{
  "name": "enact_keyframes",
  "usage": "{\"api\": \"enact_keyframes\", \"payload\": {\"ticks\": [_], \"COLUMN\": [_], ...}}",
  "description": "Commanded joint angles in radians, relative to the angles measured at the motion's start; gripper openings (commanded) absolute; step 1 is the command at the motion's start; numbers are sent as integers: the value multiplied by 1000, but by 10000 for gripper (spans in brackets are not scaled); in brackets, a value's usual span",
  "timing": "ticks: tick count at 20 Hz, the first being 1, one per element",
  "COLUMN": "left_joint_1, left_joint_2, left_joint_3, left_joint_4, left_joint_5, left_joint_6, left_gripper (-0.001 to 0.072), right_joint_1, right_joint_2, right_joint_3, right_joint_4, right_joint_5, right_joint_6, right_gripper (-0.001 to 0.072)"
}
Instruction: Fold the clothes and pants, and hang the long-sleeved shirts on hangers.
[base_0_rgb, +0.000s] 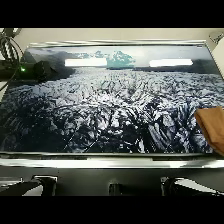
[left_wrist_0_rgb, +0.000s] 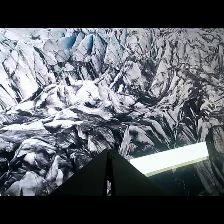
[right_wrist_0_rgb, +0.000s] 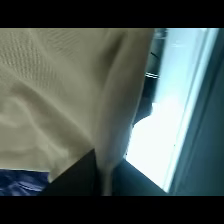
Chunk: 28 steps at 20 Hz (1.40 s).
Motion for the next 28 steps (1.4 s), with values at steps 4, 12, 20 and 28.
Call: {"api": "enact_keyframes", "payload": {"ticks": [4, 12, 20, 28], "left_joint_1": [0, 0, 0, 0], "left_joint_2": [0, 0, 0, -6], "left_joint_3": [0, 0, 0, 0], "left_joint_4": [0, 0, 0, 0], "left_joint_5": [0, 0, 61, 59], "left_joint_6": [3, 3, 3, 26], "left_gripper": [29, 29, 29, 30], "right_joint_1": [0, 0, 0, 0], "right_joint_2": [14, 13, 57, 102], "right_joint_3": [-129, -142, -39, 203], "right_joint_4": [-41, -75, 21, -21], "right_joint_5": [-18, -79, 153, 335], "right_joint_6": [-13, -16, -46, 10], "right_gripper": [43, 44, 608, 626]}}
